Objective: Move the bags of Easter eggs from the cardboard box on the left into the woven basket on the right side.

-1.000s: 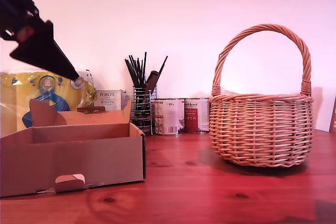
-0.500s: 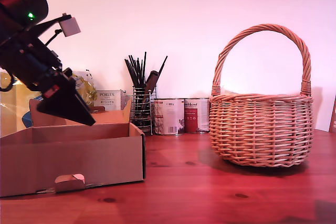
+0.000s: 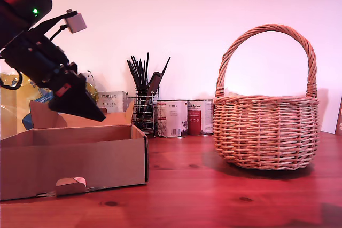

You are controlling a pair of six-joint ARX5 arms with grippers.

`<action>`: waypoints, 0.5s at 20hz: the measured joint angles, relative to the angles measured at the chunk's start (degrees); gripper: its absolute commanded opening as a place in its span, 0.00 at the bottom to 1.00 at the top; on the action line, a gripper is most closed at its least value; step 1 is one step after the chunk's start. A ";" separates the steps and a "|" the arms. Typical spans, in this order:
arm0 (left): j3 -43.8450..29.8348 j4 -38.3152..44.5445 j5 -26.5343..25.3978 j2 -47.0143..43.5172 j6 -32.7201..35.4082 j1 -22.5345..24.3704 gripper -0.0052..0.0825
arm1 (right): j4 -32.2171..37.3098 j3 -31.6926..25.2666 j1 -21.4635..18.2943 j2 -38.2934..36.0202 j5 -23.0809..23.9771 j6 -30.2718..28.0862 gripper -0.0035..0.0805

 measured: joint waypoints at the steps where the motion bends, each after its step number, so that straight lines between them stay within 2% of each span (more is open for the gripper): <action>1: 0.00 0.70 0.39 0.24 -0.07 0.00 0.93 | 0.00 0.00 0.00 0.00 0.00 0.00 0.03; 6: 1.38 1.29 0.83 6.45 -0.50 0.04 0.93 | 0.02 0.00 0.00 0.00 0.00 0.00 0.03; 10: 8.44 -2.19 0.87 12.24 -1.68 0.42 0.93 | 0.02 0.00 0.00 0.00 0.00 0.00 0.03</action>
